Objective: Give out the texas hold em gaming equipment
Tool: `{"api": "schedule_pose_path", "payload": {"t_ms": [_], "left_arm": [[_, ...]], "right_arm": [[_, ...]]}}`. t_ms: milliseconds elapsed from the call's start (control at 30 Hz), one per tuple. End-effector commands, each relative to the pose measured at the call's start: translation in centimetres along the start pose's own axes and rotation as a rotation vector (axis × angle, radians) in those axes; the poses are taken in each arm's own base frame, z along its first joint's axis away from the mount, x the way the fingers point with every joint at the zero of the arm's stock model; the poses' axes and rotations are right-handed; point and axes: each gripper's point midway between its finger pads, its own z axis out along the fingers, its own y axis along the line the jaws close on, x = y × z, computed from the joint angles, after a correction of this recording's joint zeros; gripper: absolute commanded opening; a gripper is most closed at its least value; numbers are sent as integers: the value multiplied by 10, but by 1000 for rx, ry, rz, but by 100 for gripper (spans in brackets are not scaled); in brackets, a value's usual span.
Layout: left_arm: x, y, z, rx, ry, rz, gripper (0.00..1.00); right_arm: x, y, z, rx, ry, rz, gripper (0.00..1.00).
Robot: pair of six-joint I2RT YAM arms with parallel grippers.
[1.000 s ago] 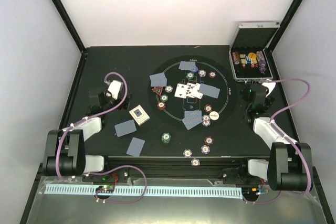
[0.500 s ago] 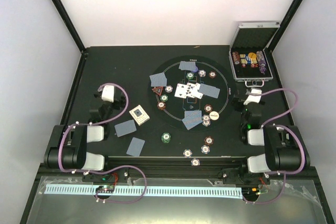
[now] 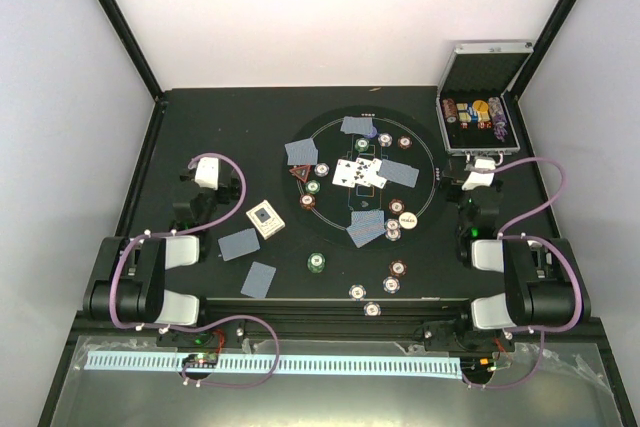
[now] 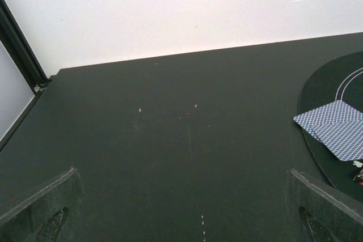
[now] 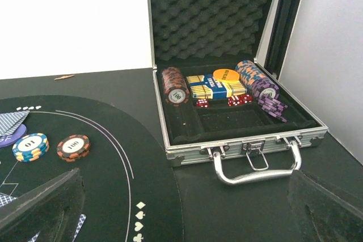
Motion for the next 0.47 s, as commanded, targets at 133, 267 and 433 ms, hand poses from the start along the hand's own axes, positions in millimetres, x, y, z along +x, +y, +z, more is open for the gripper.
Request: {"api": "schedule_pose_path", "payload": {"t_ms": [133,267,433], "left_arm": [[-14,2,4,-9,-31,-6,99],[-14,2,4,-10,-31,-6,99],[-14,2,4,-9,-31,-6,99]], "right_arm": [[-16,3,2,-10,-48,-12,100],[-15,4,3,-13,-42,-14,100],[-15,4,2,-12,-45,-13,100]]}}
